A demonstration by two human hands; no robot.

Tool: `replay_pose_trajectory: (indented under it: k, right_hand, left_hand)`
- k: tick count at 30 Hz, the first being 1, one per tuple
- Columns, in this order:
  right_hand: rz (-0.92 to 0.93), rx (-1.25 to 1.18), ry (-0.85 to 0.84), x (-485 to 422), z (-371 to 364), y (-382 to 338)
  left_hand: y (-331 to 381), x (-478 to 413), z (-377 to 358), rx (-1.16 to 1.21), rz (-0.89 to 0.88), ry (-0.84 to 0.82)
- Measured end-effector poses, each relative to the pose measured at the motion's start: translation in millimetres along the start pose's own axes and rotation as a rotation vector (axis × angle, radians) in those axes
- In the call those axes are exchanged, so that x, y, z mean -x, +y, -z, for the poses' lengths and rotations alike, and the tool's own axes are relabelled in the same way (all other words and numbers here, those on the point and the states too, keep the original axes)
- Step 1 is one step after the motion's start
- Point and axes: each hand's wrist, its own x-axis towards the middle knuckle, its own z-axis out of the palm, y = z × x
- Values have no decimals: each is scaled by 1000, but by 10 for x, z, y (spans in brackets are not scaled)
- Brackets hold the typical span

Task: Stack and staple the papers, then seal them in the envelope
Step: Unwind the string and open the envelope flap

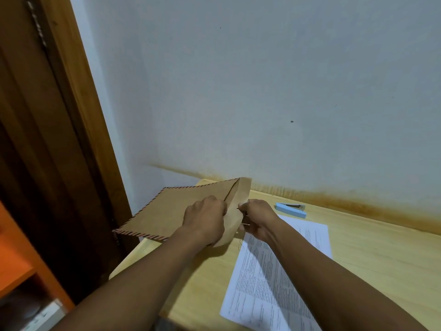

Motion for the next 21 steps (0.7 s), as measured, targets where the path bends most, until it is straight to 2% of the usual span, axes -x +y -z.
replay_pose_trajectory:
  k: [4, 9, 14, 17, 19, 21]
  right_hand:
    - [-14, 81, -23, -5, 38, 7]
    - [3, 315, -88, 23, 214, 14]
    - [217, 635, 91, -96, 547, -4]
    - [313, 1038, 212, -216, 850, 7]
    - [270, 1296, 182, -232, 1016, 51]
    - [215, 1448, 132, -209, 1121, 111]
  left_hand:
    - [-28, 18, -41, -62, 23, 10]
    - [-134, 31, -141, -68, -55, 36]
    - [-195, 61, -214, -107, -87, 15]
    - [-220, 80, -248, -129, -91, 18]
    - [-219, 98, -255, -137, -96, 17]
    - [-220, 102, -262, -134, -102, 20]
